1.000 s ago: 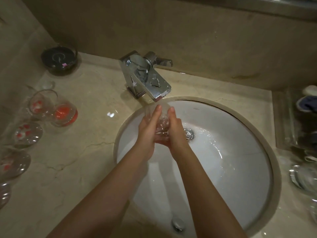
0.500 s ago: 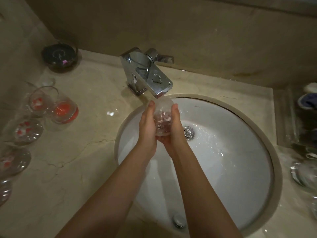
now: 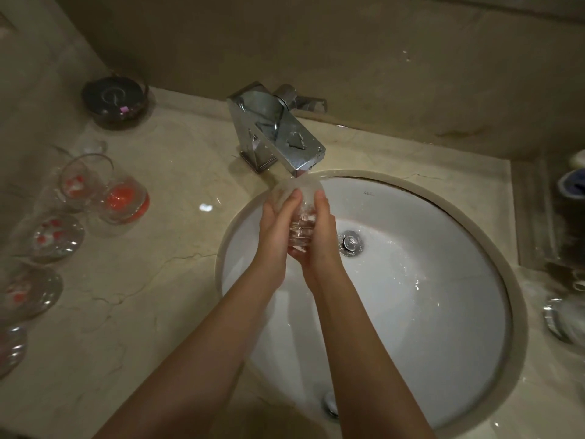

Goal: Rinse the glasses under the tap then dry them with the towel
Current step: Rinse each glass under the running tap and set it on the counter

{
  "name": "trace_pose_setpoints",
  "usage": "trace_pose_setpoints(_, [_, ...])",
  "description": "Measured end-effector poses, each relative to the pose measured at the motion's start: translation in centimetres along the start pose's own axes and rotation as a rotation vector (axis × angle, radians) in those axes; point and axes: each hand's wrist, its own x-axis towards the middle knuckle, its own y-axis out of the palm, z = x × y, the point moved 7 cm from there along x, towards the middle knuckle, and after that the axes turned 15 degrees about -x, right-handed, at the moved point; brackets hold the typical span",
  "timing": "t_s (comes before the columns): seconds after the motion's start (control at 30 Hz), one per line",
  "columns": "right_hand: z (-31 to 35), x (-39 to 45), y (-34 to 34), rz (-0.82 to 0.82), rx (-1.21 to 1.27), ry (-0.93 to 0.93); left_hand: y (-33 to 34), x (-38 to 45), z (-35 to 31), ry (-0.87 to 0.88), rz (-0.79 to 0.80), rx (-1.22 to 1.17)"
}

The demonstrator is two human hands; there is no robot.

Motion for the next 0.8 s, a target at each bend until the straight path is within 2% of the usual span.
trace_pose_setpoints(0.17, [-0.2, 0.3, -0.7, -0.035, -0.096, -0.007, -0.1, 0.0, 0.2, 0.05, 0.02, 0.024])
trace_pose_setpoints(0.4, [0.2, 0.1, -0.3, 0.076, -0.098, -0.029, 0.4, 0.0, 0.1, 0.07, 0.037, 0.001])
trace_pose_setpoints(0.57, [0.0, 0.3, -0.8, -0.024, -0.049, -0.029, 0.4, 0.3, 0.1, 0.06, 0.072, -0.025])
trace_pose_setpoints(0.7, [0.3, 0.0, -0.7, 0.081, 0.001, -0.046, 0.4, 0.3, 0.2, 0.062, 0.068, -0.024])
trace_pose_setpoints(0.8, [0.2, 0.0, -0.5, 0.128, -0.071, -0.066, 0.3, -0.2, 0.4, 0.065, 0.043, 0.001])
